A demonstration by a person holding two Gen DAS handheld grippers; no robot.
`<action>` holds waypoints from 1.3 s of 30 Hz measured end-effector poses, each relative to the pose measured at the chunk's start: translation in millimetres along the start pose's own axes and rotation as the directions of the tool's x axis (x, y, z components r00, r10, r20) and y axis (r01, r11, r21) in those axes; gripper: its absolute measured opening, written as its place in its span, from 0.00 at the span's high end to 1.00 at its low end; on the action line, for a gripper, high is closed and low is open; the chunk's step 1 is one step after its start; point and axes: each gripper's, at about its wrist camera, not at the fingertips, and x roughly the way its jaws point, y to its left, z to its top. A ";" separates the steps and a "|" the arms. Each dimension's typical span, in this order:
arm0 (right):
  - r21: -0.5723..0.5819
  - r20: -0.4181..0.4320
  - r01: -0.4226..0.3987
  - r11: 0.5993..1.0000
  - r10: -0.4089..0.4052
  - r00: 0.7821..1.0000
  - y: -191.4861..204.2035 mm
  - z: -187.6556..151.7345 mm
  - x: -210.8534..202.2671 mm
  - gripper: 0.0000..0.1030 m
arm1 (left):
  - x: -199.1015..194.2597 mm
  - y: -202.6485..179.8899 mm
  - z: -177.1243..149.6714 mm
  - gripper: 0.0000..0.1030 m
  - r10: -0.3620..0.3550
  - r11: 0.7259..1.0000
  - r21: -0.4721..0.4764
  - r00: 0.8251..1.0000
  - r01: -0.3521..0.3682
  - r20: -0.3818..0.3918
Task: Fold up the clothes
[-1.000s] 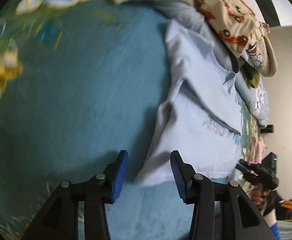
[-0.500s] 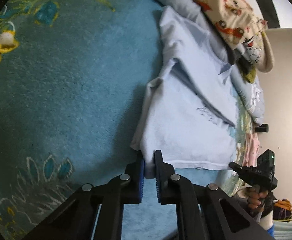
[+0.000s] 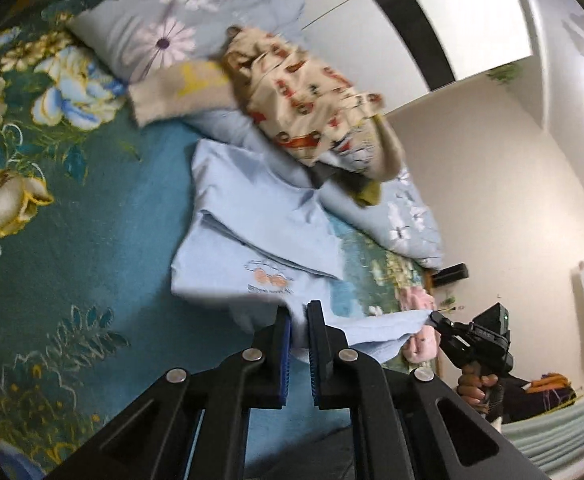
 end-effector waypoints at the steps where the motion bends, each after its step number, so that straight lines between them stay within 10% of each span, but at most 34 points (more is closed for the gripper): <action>1: -0.015 0.009 -0.018 1.000 0.018 1.000 4.2 -5.2 -7.6 0.96 | -3.2 -0.6 -4.0 0.92 -0.003 1.000 -0.001 1.000 0.003 0.003; 9: 0.046 -0.026 -0.038 0.998 0.039 0.999 -18.3 2.6 12.4 0.96 | 23.1 17.0 17.5 0.92 0.014 0.995 -0.102 1.000 -0.012 0.019; 25: 0.280 -0.029 0.054 0.958 -0.048 0.998 -50.9 152.7 151.9 0.96 | 189.7 79.6 185.6 0.92 0.113 0.938 -0.325 0.992 -0.124 -0.053; 39: 0.309 -0.070 0.152 0.939 -0.136 0.988 -71.6 197.0 210.7 0.96 | 236.1 119.1 226.9 0.95 0.198 0.897 -0.399 0.980 -0.187 -0.015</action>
